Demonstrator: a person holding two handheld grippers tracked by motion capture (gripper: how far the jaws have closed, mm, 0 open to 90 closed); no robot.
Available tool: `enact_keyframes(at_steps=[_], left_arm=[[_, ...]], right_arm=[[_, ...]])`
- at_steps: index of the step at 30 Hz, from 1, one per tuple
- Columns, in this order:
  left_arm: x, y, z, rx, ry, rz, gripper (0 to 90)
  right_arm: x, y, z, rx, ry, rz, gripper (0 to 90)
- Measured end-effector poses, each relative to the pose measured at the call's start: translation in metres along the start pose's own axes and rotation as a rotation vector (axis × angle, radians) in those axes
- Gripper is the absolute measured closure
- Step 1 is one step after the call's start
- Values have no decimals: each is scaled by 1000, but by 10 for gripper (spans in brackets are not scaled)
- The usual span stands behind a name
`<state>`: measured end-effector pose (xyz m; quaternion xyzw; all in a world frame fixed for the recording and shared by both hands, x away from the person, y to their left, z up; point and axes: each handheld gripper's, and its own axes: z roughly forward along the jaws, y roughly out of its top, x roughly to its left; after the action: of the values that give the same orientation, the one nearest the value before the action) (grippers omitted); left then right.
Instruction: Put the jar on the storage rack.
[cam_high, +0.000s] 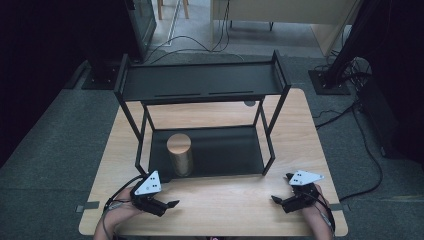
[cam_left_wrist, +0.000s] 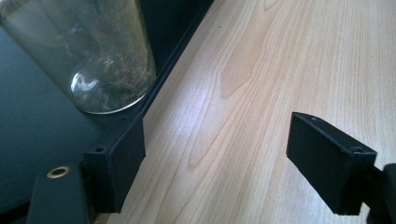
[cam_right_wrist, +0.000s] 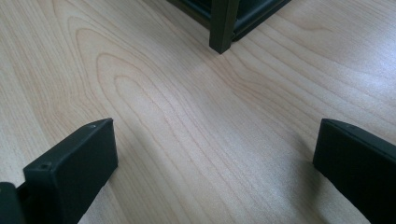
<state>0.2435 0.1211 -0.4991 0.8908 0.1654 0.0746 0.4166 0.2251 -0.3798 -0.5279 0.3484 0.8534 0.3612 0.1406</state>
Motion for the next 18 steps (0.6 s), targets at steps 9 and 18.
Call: enact_keyframes(at_steps=[9, 18], left_arm=[[1, -6, -3, -4, -13, 1, 200], [3, -10, -8, -11, -24, 1, 201]], right_arm=[[0, 0, 0, 0, 0, 0, 0], [0, 0, 0, 0, 0, 0, 0]])
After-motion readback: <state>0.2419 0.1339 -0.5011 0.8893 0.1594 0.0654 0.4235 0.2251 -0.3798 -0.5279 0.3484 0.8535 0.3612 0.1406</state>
